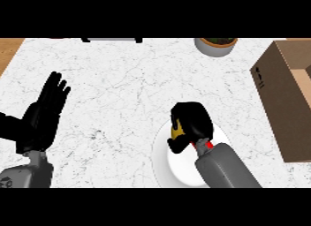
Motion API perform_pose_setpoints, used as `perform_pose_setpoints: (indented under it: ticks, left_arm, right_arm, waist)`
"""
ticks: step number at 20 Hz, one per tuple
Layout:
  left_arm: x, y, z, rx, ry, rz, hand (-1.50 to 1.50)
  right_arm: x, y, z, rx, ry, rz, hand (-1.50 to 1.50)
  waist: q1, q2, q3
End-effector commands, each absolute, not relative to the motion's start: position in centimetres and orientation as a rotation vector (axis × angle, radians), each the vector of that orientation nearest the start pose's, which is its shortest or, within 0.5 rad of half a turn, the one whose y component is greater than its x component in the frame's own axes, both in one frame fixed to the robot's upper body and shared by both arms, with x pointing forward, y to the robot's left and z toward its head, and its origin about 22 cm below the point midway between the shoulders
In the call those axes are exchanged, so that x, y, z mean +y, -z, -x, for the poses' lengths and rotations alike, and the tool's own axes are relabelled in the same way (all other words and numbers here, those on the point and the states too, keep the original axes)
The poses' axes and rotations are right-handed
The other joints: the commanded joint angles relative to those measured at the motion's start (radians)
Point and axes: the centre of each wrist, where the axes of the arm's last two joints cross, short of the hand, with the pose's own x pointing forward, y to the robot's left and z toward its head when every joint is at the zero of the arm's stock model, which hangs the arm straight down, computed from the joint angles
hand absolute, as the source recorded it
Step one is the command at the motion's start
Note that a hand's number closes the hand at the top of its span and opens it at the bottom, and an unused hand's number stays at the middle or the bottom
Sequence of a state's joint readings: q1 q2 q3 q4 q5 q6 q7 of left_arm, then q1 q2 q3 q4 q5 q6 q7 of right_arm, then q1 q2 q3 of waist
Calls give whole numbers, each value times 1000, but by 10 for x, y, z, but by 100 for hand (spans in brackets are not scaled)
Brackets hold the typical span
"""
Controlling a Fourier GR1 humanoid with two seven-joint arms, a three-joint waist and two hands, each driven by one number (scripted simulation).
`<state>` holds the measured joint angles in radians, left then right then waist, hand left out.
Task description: Pick the lemon from the plate and place it in the cardboard box
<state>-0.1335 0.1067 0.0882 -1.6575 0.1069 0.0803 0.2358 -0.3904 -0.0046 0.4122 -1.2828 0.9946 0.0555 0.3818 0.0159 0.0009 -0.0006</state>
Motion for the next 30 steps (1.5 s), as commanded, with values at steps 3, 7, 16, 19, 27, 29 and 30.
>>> perform_pose_setpoints:
  ticks: [3, 7, 16, 19, 27, 29, 30]
  left_arm:
    - [264, -61, -269, -1538, -94, -39, 0]
    - [254, -66, -264, -1552, -105, -70, 0]
    - [263, -66, -265, -1545, -107, -75, 0]
    - [267, -48, -259, -1538, -122, -70, 0]
    - [269, -58, -262, -1545, -110, -71, 0]
    - [259, -56, -262, -1536, -110, -61, 0]
    - [266, -57, -270, -1560, -117, -85, 0]
  right_arm:
    - [-44, -51, -296, -1360, -1137, 955, 150]
    - [-33, -96, -298, -1390, -1220, 1006, 150]
    - [-35, -167, -298, -1531, -682, 1150, 150]
    - [-57, -186, -295, -1496, -549, 1243, 150]
    - [-138, -185, -298, -1393, -447, 1314, 150]
    - [-154, -182, -321, -1343, -431, 1316, 150]
    - [-168, -213, -323, -1357, -422, 1320, 150]
  waist:
    - [1, -1, 0]
    - [-10, -4, 0]
    - [-9, -3, 0]
    - [-24, -5, 0]
    - [-22, -3, 1]
    - [-16, -1, 1]
    - [-19, -1, 0]
